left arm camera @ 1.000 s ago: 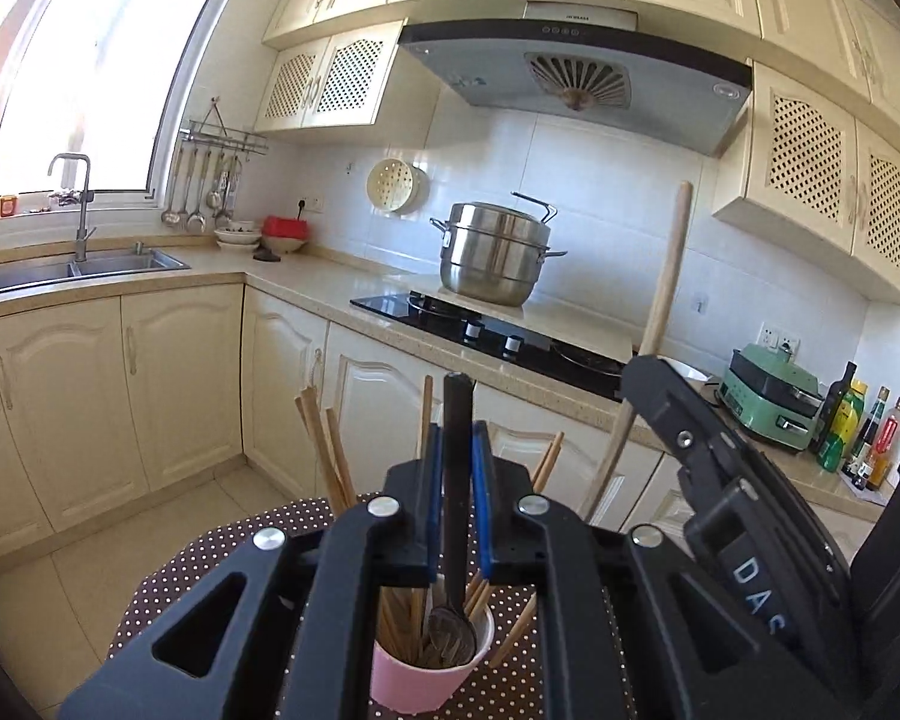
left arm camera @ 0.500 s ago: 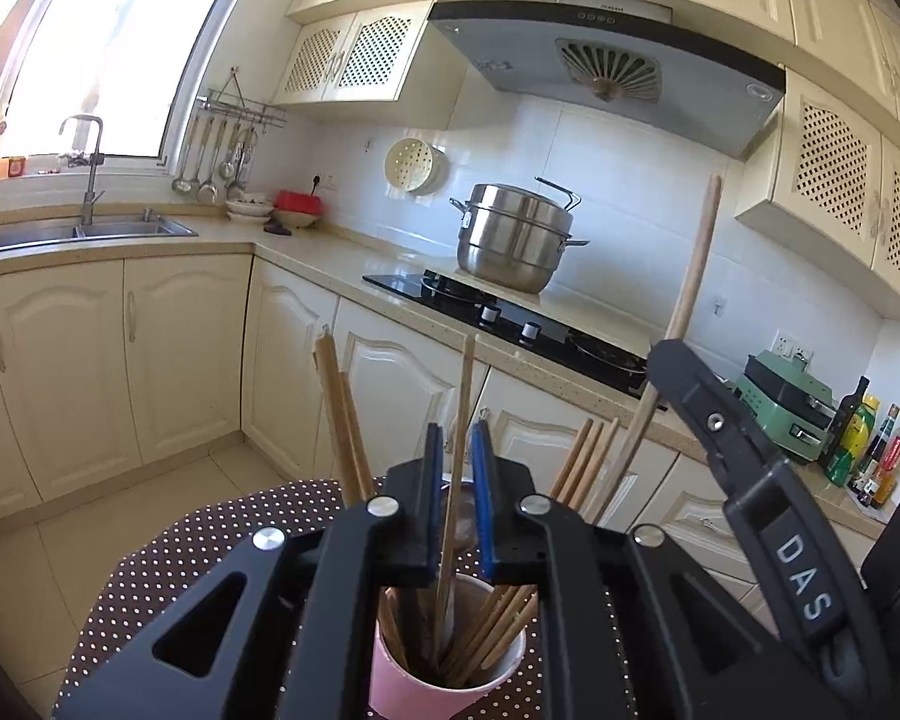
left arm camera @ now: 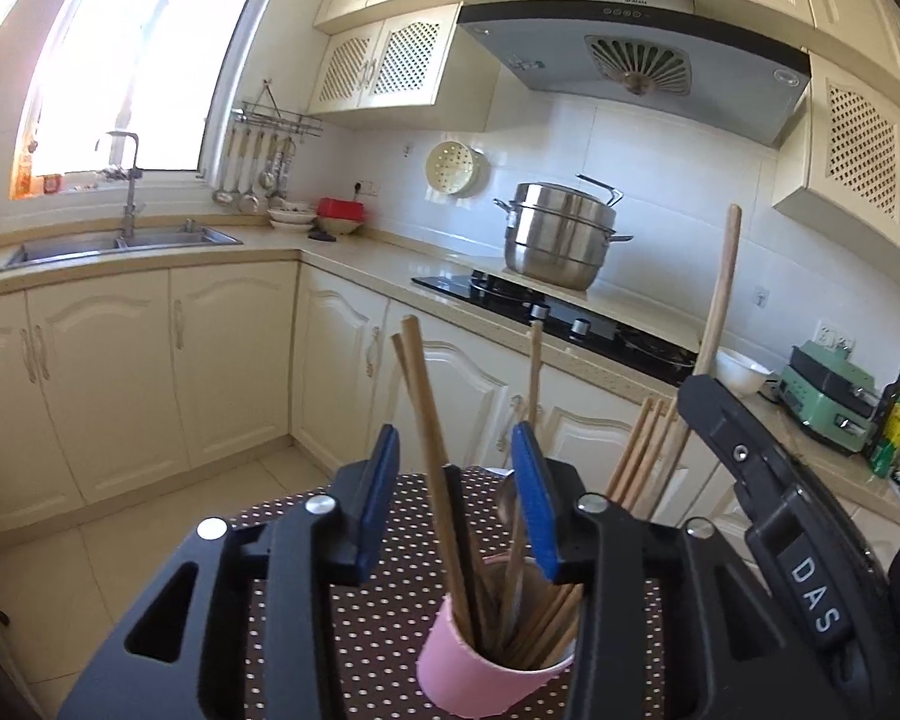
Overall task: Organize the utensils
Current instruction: 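Open the left tool over the cup while the right tool opens to drop its chopstick, then lower both tools, close the left on the light-blue spatula while the right grasps a chopstick, then lift the spatula and chopstick with both tools above the pink cup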
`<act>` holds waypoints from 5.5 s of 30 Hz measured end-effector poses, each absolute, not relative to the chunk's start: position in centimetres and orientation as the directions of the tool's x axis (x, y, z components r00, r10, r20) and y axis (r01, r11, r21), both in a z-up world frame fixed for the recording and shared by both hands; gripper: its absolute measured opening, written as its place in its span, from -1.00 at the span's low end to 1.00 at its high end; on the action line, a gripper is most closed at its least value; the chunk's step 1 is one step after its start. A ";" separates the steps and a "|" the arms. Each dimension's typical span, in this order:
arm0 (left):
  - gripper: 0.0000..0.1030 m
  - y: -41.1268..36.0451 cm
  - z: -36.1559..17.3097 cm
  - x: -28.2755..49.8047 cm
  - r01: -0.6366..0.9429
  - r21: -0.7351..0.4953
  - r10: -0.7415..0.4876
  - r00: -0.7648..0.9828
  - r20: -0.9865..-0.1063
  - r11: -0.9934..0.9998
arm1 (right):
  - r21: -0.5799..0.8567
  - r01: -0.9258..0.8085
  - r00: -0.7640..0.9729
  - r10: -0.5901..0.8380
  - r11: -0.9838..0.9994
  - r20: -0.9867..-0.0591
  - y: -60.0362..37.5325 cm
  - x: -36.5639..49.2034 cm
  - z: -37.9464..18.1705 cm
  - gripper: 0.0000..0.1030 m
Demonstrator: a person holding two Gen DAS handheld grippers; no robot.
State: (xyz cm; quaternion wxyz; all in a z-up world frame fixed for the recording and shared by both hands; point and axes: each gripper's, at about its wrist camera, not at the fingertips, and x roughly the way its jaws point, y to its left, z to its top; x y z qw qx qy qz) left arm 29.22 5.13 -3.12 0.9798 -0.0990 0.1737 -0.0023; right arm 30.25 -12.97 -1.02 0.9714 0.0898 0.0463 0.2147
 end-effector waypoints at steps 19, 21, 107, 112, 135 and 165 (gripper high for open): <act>0.15 5.9 -3.5 26.4 -0.089 -0.112 0.044 0.934 -0.354 0.990 | 0.164 -0.408 0.891 0.431 0.898 -0.141 -11.9 29.2 -2.7 -0.88; 0.19 5.8 -3.5 26.1 -0.092 -0.097 0.053 0.935 -0.352 0.991 | 0.169 -0.402 0.892 0.427 0.900 -0.148 -12.1 29.1 -2.8 -0.87; -0.26 0.8 -18.8 21.7 0.097 -0.006 -0.056 0.513 -0.857 0.995 | 0.152 -0.390 0.438 0.327 0.908 -0.837 -13.0 24.5 -15.9 -0.59; -0.60 0.2 -18.8 23.0 0.093 -0.028 -0.072 0.514 -0.855 0.995 | 0.072 -0.403 0.452 0.267 0.912 -0.851 -11.3 25.5 -15.8 -0.60; -0.61 2.1 -11.7 19.0 0.104 -0.170 -0.186 0.787 -0.588 0.980 | 0.297 -0.408 0.672 0.504 0.863 -0.543 -17.1 21.8 -11.4 -0.87; -0.61 2.7 -4.9 19.5 0.124 -0.187 -0.191 0.896 -0.401 0.974 | 0.227 -0.485 0.818 0.529 0.845 -0.226 -16.2 21.9 -3.4 -0.87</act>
